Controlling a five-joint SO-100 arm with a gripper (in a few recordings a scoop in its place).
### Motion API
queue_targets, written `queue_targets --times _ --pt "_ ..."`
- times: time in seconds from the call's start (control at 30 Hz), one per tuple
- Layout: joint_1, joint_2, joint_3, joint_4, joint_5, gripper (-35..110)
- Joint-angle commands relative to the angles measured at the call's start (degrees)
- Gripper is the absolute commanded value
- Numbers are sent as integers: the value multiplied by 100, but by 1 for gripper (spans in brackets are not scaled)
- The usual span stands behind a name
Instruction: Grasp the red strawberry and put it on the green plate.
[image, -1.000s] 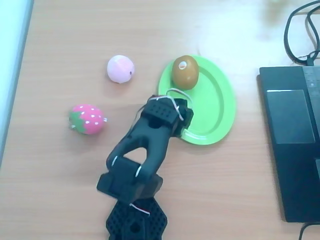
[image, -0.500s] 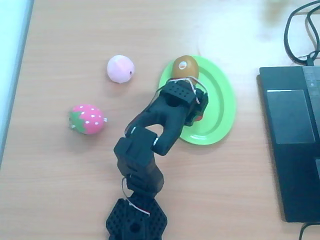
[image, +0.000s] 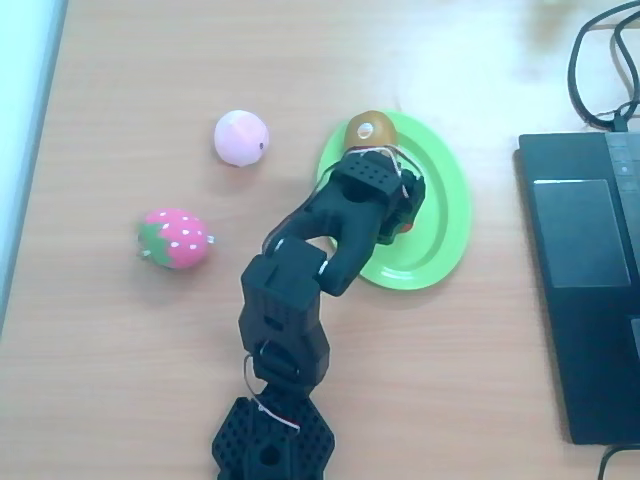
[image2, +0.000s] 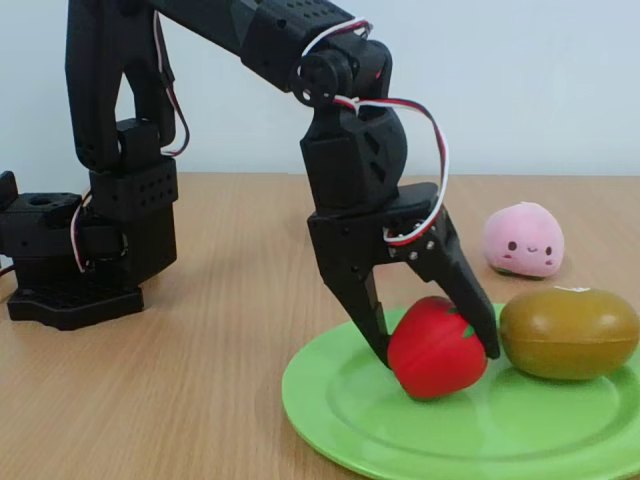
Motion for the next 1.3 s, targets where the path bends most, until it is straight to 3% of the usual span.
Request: queue_targets --times 0.0,0.63,1.27 --pt "132 62 -149 18 18 33" --pt "18 589 26 18 -9 46" --pt "-1028 3164 1512 -18 281 35"
